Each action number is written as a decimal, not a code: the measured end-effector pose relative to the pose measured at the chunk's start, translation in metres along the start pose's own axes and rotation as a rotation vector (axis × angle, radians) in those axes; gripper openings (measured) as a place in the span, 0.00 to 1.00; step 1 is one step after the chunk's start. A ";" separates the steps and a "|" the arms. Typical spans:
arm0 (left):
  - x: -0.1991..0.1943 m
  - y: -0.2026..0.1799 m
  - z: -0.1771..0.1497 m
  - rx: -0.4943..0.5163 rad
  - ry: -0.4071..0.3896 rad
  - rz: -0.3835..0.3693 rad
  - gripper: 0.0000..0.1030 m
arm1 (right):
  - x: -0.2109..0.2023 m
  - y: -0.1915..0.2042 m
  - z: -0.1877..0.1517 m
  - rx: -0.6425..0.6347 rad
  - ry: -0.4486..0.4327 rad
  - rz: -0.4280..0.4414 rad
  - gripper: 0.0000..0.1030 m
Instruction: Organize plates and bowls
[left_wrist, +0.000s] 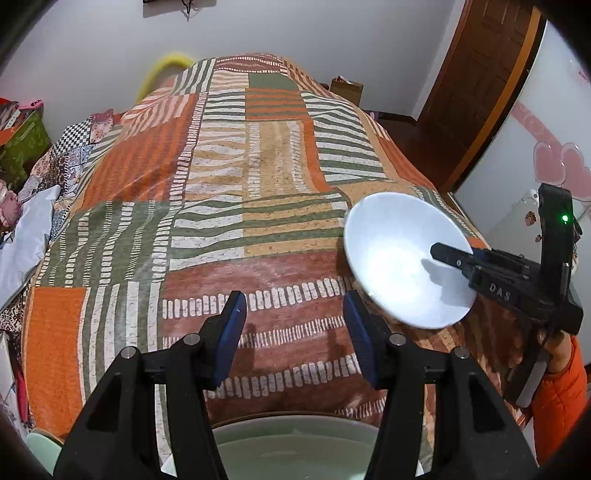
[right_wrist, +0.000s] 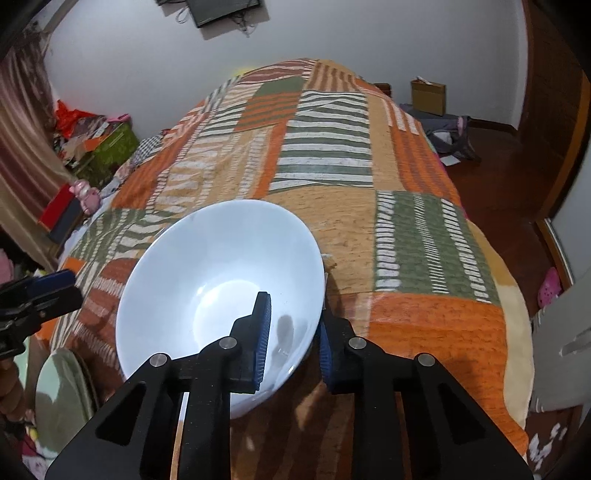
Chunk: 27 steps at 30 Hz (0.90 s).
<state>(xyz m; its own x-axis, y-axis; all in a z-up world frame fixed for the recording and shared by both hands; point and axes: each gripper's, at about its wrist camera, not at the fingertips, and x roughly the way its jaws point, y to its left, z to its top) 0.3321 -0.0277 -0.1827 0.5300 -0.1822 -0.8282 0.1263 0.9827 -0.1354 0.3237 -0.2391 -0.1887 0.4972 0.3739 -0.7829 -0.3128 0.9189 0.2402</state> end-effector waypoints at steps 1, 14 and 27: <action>0.001 -0.001 0.001 0.000 0.002 -0.003 0.52 | -0.001 0.004 -0.002 -0.017 0.006 0.006 0.20; 0.031 0.001 0.000 0.002 0.070 0.009 0.50 | 0.003 0.048 -0.003 -0.166 0.039 0.102 0.20; 0.052 0.003 -0.005 0.006 0.117 -0.028 0.26 | 0.014 0.045 -0.006 -0.116 0.078 0.085 0.22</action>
<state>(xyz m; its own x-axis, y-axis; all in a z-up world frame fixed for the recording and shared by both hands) 0.3555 -0.0341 -0.2286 0.4245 -0.2041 -0.8821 0.1446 0.9770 -0.1565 0.3115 -0.1934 -0.1918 0.4016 0.4348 -0.8060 -0.4451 0.8618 0.2432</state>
